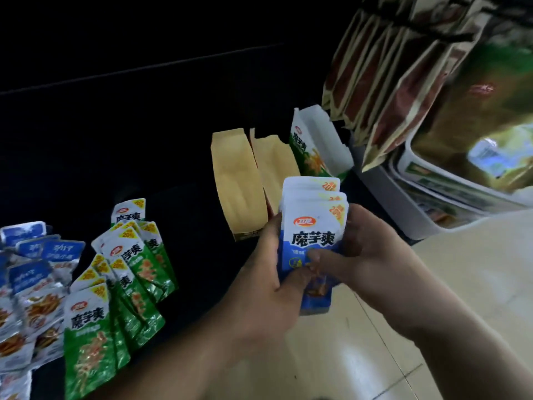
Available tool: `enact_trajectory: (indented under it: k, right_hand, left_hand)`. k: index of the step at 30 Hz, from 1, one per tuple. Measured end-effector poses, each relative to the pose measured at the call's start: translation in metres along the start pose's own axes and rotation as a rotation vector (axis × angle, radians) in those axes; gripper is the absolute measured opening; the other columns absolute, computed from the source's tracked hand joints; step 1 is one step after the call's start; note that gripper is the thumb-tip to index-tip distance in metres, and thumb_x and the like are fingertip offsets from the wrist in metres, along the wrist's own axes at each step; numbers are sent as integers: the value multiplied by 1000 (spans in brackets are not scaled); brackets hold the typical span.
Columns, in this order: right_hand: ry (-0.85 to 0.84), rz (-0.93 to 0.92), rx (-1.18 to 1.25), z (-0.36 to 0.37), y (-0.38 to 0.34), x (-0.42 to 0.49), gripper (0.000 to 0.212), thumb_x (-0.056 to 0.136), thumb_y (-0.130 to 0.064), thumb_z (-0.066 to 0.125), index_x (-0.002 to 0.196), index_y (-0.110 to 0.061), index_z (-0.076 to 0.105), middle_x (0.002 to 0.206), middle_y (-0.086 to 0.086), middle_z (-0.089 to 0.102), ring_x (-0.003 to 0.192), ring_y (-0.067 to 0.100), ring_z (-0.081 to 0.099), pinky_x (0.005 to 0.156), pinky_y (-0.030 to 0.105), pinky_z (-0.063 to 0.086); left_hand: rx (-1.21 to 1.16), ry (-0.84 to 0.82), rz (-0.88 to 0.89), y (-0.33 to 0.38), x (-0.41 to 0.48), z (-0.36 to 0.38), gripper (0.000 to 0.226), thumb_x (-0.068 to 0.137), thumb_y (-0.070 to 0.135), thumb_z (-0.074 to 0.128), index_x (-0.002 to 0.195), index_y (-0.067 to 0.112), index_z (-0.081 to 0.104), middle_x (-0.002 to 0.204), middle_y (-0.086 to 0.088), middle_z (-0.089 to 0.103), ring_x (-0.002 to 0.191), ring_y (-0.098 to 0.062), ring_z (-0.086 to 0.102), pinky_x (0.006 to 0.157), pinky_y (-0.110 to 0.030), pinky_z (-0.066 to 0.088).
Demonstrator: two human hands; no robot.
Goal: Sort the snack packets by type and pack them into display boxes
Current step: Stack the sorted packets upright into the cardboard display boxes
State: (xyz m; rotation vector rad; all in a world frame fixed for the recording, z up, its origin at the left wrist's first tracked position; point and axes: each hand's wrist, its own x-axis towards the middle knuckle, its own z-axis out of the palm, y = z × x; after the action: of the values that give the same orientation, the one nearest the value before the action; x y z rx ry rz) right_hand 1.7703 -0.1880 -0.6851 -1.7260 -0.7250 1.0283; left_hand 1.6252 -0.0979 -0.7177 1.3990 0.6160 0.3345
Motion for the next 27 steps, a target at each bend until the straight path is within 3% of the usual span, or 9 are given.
enact_trajectory:
  k: [4, 7, 9, 12, 14, 17, 21, 23, 27]
  right_hand:
    - [-3, -58, -6, -24, -4, -6, 55, 78, 9, 81, 122, -19, 63, 111, 5, 78, 100, 27, 76, 84, 53, 61]
    - [28, -50, 19, -20, 11, -1, 59, 76, 13, 82, 124, -16, 62, 110, 5, 79, 99, 28, 76, 82, 50, 63]
    - [64, -63, -20, -8, 27, -2, 57, 78, 16, 78, 122, -17, 64, 107, 2, 79, 96, 26, 77, 81, 44, 64]
    - [96, -125, -126, 8, 43, -3, 53, 83, 9, 77, 121, -26, 66, 107, -12, 78, 98, 8, 74, 82, 22, 59]
    - [130, -165, -219, 10, 44, -2, 54, 82, 3, 80, 121, -32, 66, 109, -17, 76, 102, 2, 71, 84, 20, 56]
    - [138, -200, -239, 3, 42, 2, 55, 79, 9, 80, 117, -28, 66, 105, -18, 76, 97, 1, 71, 82, 19, 56]
    - [132, -193, -273, -6, 42, 7, 55, 82, 8, 76, 118, -32, 64, 104, -25, 73, 97, -5, 69, 76, 8, 51]
    - [138, -184, -288, -3, 48, 9, 56, 82, 7, 75, 118, -33, 64, 105, -27, 72, 102, -5, 67, 80, 12, 53]
    - [216, -302, -557, 9, 68, 17, 50, 74, -9, 85, 111, -35, 64, 100, -25, 64, 101, 7, 58, 90, 45, 50]
  left_hand:
    - [-22, 18, 95, 2, 3, 9, 52, 100, 17, 69, 137, 50, 54, 139, 6, 63, 118, -21, 70, 89, -48, 62]
    - [224, 106, 152, -10, 7, 4, 61, 90, 8, 76, 122, 58, 61, 129, 16, 67, 114, -6, 69, 91, -35, 62]
    - [399, 154, 167, -22, 7, -5, 59, 84, 14, 80, 126, 51, 63, 126, 23, 64, 118, -2, 63, 96, -29, 57]
    - [668, 230, 195, -43, 7, -16, 59, 75, 34, 80, 132, 34, 65, 121, 25, 52, 117, -3, 54, 96, -21, 48]
    - [621, 244, 164, -54, 9, -20, 64, 72, 35, 83, 134, 28, 65, 118, 20, 48, 105, -2, 58, 90, -19, 51]
    - [552, 189, 190, -58, 12, -19, 64, 74, 27, 87, 134, 29, 64, 110, 19, 49, 89, -1, 59, 77, -10, 47]
    - [664, 171, 127, -65, 8, -24, 79, 72, 22, 88, 140, 43, 52, 111, 26, 39, 86, 14, 48, 78, -7, 41]
    - [649, 179, 85, -70, 6, -25, 80, 72, 25, 89, 137, 48, 47, 113, 28, 38, 88, 17, 47, 76, -3, 38]
    - [607, 224, 107, -71, 3, -18, 80, 73, 21, 83, 129, 56, 38, 117, 27, 40, 88, 16, 49, 74, -12, 45]
